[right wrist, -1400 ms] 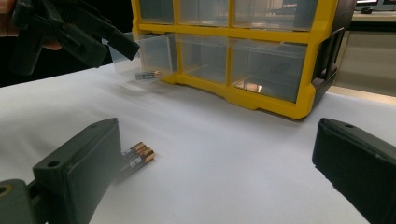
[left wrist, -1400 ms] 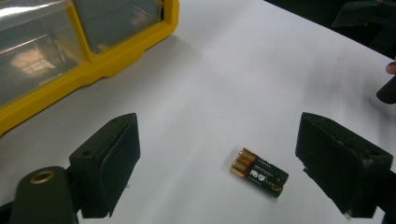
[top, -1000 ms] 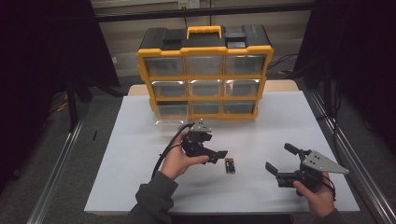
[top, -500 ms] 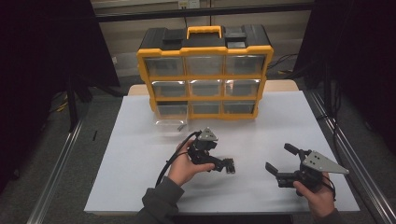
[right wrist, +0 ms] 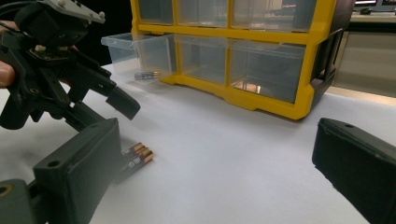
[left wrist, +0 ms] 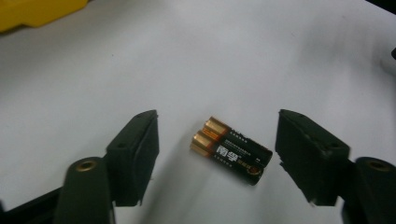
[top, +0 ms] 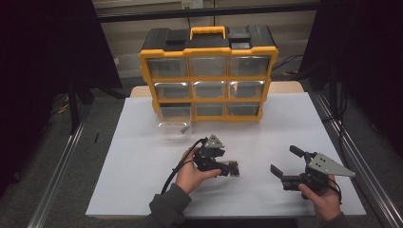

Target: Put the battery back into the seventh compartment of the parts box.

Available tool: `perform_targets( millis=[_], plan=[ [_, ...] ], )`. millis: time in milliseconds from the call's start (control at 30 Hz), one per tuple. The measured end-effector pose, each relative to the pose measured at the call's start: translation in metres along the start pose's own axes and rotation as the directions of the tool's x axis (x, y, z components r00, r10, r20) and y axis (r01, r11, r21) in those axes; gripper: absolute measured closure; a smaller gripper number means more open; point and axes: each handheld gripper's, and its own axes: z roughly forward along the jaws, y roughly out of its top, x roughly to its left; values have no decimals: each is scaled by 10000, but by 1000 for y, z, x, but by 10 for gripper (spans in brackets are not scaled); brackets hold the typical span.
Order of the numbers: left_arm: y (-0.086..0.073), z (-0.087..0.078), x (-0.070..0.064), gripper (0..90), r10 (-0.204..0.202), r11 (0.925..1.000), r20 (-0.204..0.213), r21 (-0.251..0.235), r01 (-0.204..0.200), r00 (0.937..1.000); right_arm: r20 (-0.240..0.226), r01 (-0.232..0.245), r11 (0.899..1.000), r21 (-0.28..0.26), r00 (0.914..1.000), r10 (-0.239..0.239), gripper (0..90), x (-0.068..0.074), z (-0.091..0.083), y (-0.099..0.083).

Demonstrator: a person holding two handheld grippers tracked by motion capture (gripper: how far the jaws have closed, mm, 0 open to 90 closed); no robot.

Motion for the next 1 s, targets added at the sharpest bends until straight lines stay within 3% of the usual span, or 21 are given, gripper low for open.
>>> perform_targets(
  millis=[367, 467, 633, 1000],
  plan=[
    [-5, 15, -4, 464, 380, 9987, -37, 355, -378, 9993, -17, 9, 10000, 28, 10000, -9, 15, 0, 1, 0],
    [-6, 17, -4, 481, 254, 9993, 1, 259, -254, 9997, -9, 8, 10000, 25, 10000, -8, 16, 0, 1, 0],
    [-6, 16, -5, 493, 211, 9977, -19, 638, -209, 9998, 3, 31, 10000, -1, 10000, -31, 17, -1, 0, 0],
    [-7, 19, -6, 509, 55, 9986, 107, 527, -61, 9999, 13, 39, 10000, 17, 10000, -39, 18, -1, 1, 0]
  ],
)
